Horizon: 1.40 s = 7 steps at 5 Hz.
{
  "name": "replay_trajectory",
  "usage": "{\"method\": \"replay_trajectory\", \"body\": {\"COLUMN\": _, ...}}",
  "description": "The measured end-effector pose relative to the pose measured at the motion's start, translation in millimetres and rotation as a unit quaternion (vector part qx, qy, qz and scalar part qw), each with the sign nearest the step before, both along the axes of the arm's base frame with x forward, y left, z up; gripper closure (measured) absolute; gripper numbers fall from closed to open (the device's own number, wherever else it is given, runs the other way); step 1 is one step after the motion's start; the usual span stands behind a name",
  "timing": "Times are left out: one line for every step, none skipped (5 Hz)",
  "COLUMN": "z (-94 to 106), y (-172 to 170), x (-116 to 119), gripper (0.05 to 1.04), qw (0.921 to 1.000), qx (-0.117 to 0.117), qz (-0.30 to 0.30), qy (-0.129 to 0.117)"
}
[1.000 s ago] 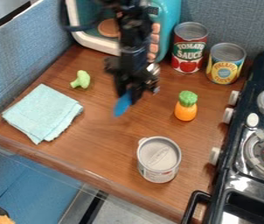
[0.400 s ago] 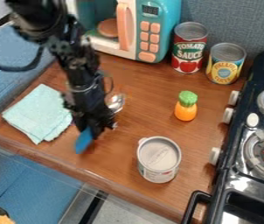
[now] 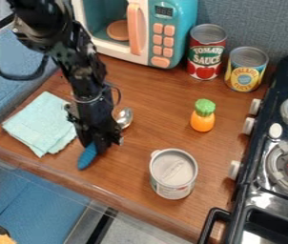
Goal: Move the blue spoon to the middle bottom of the table
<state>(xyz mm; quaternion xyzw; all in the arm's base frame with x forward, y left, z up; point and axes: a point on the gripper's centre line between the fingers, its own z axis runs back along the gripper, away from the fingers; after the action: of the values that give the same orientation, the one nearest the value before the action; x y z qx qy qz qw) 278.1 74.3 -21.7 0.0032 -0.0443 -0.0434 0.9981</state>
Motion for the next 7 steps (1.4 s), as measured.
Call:
{"method": "replay_trajectory", "body": {"z": 0.2, "y": -6.0, "x": -2.0, "gripper": 0.325, "qw": 0.9999, "qx": -0.002, "qz": 0.0, "qy": 0.011}}
{"method": "replay_trajectory", "body": {"z": 33.0, "y": -4.8, "x": 4.9, "gripper": 0.092, "qw": 0.9998, "qx": 0.012, "qz": 0.004, "qy": -0.017}}
{"method": "replay_trajectory", "body": {"z": 53.9, "y": -8.6, "x": 9.0, "gripper": 0.08, "qw": 0.9993, "qx": 0.023, "qz": -0.004, "qy": -0.03}}
{"method": "replay_trajectory", "body": {"z": 58.6, "y": -11.7, "x": 11.8, "gripper": 0.083, "qw": 0.9994, "qx": 0.023, "qz": -0.005, "qy": -0.023}}
{"method": "replay_trajectory", "body": {"z": 58.3, "y": -11.6, "x": 11.3, "gripper": 0.083, "qw": 0.9994, "qx": 0.024, "qz": -0.006, "qy": -0.023}}
{"method": "replay_trajectory", "body": {"z": 58.6, "y": -12.0, "x": 11.6, "gripper": 0.083, "qw": 0.9994, "qx": 0.024, "qz": -0.007, "qy": -0.023}}
{"method": "replay_trajectory", "body": {"z": 58.2, "y": -12.1, "x": 11.1, "gripper": 0.083, "qw": 0.9995, "qx": 0.024, "qz": -0.007, "qy": -0.022}}
